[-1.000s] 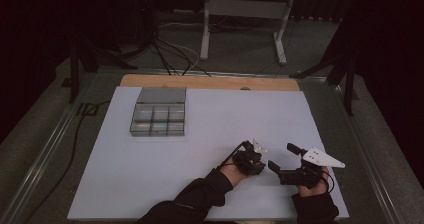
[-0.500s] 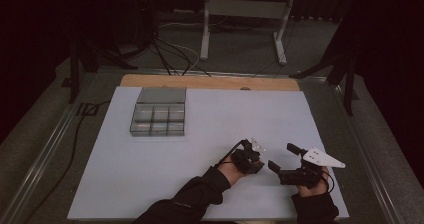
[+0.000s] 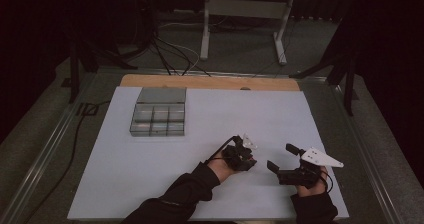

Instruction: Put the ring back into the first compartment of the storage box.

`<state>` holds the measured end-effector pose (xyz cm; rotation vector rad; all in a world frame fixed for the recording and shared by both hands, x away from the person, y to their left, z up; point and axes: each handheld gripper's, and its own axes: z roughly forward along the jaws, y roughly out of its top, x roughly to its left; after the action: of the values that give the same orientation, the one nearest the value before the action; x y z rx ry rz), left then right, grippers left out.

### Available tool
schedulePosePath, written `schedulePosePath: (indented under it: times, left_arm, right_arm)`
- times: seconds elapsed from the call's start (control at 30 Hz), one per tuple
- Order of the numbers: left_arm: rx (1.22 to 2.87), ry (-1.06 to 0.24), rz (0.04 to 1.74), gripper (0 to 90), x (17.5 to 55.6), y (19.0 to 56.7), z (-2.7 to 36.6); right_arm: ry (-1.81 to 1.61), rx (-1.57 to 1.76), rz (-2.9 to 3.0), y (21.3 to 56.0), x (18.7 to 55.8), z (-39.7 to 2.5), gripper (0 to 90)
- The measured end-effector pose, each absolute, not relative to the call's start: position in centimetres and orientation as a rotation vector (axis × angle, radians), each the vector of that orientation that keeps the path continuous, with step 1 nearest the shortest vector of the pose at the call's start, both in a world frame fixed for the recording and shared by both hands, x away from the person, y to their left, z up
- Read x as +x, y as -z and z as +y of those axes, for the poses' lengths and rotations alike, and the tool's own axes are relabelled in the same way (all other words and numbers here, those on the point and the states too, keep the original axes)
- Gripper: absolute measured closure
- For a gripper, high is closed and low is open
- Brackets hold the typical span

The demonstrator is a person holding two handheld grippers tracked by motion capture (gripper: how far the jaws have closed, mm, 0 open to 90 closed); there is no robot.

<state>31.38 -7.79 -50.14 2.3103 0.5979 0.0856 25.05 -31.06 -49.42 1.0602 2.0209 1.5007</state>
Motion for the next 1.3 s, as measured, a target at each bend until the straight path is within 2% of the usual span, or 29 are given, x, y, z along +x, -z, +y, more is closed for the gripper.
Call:
schedulePosePath:
  times: [0.5, 1.3]
  left_arm:
    - [2.333, -0.066, 0.553, 73.7, 31.5, 49.5, -5.6]
    - [2.333, -0.083, 0.480, 73.7, 32.2, 47.3, 0.0]
  right_arm:
    - [-1.508, 1.074, 2.021, 49.5, 25.1, -31.0, 0.0]
    - [-1.503, 1.075, 2.030, 49.6, 25.2, -30.8, 0.0]
